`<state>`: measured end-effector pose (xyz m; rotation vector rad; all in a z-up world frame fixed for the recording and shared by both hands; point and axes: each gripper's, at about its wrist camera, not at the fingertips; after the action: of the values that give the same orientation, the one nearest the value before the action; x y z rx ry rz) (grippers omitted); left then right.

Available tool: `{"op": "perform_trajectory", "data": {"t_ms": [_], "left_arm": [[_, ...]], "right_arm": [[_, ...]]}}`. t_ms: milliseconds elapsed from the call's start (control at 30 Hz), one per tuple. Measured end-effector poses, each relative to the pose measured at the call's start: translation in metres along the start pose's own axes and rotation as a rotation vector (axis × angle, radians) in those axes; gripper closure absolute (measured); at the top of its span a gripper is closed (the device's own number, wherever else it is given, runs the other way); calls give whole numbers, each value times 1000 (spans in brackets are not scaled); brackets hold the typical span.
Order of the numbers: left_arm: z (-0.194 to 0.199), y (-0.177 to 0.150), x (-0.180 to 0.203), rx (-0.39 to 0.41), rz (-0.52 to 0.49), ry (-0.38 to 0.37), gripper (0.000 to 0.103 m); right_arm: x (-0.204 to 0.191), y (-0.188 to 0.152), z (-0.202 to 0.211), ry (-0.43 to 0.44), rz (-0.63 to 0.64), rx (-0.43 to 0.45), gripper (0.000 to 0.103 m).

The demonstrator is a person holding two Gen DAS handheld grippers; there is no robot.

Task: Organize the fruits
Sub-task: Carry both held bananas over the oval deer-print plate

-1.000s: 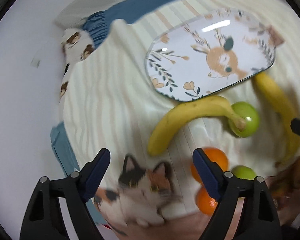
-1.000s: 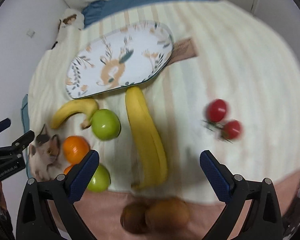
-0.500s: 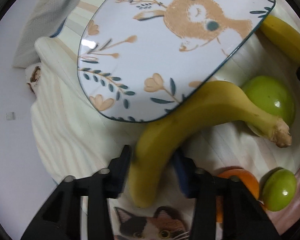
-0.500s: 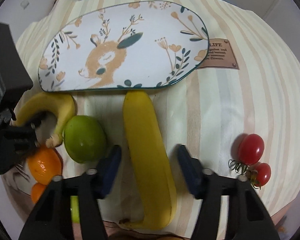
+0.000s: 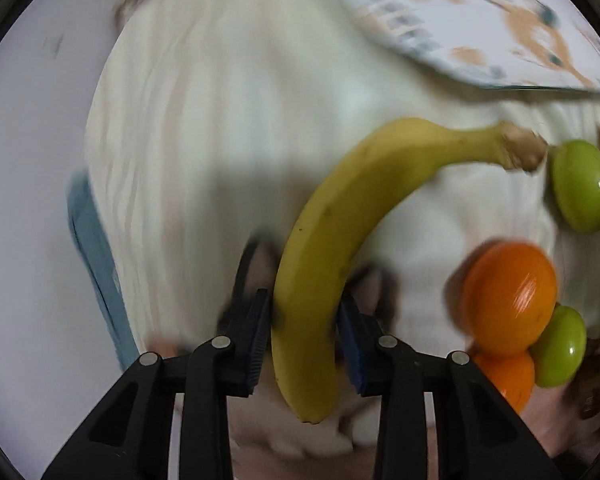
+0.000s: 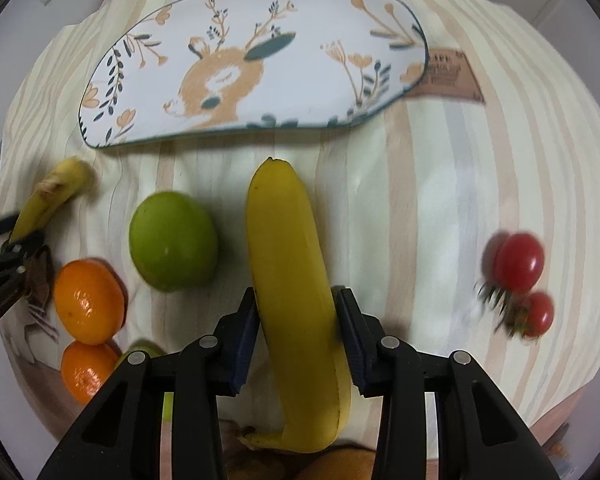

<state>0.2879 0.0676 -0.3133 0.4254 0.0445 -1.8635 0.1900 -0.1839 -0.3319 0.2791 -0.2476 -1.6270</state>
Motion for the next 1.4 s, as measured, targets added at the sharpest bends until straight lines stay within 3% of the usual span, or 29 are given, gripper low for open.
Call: {"op": "perform_trajectory", "data": {"t_ms": [67, 133, 200, 300, 400, 500, 533, 567, 600, 733, 767, 800, 900, 933, 1133, 1400], "left_arm": [[-1, -19, -16, -59, 128, -43, 74], [1, -26, -23, -67, 199, -69, 73], [0, -25, -25, -71, 205, -92, 69], [-3, -15, -17, -82, 139, -94, 68], [13, -7, -4, -27, 44, -67, 64], [30, 12, -2, 38, -50, -60, 60], [30, 18, 2, 44, -81, -66, 56], [25, 25, 9, 34, -126, -67, 40], [23, 24, 16, 27, -155, -61, 32], [-10, 37, 46, -1, -284, -8, 37], [-13, 38, 51, 5, -284, -15, 59], [-17, 35, 45, 0, -269, -39, 66], [-16, 33, 45, 40, -241, -37, 67], [-13, 30, 43, 62, -223, -37, 67], [9, 9, 24, 113, -54, -93, 68], [51, -4, 14, 152, 76, -160, 69]], "right_arm": [[2, -8, -4, 16, -24, -20, 62], [2, -15, -6, 26, -35, -34, 62], [4, -16, -13, 34, -39, -45, 62], [8, -16, -21, 43, -57, -59, 62], [10, -17, -26, 67, -96, -66, 59], [19, -16, -22, 92, -133, -74, 49], [21, -14, -23, 96, -145, -73, 46], [23, -13, -24, 96, -153, -74, 45], [25, -10, -24, 94, -156, -75, 45], [26, -11, -29, 77, -183, -75, 44], [24, -10, -34, 68, -183, -71, 44], [23, -11, -32, 58, -184, -68, 44], [17, -18, -33, 16, -174, -55, 49], [15, -20, -32, -17, -168, -50, 58], [28, -35, -24, -22, -198, 8, 60], [76, -38, 9, 88, -322, 35, 65]]}}
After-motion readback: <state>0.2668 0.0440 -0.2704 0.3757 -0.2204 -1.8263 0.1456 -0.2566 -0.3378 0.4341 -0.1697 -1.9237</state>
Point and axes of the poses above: each gripper's, at about its wrist camera, not at the fingertips, and z roughly against the way its jaws point, x to its right, y to its top, and after that the axes turned 13 degrees about x, right-handed
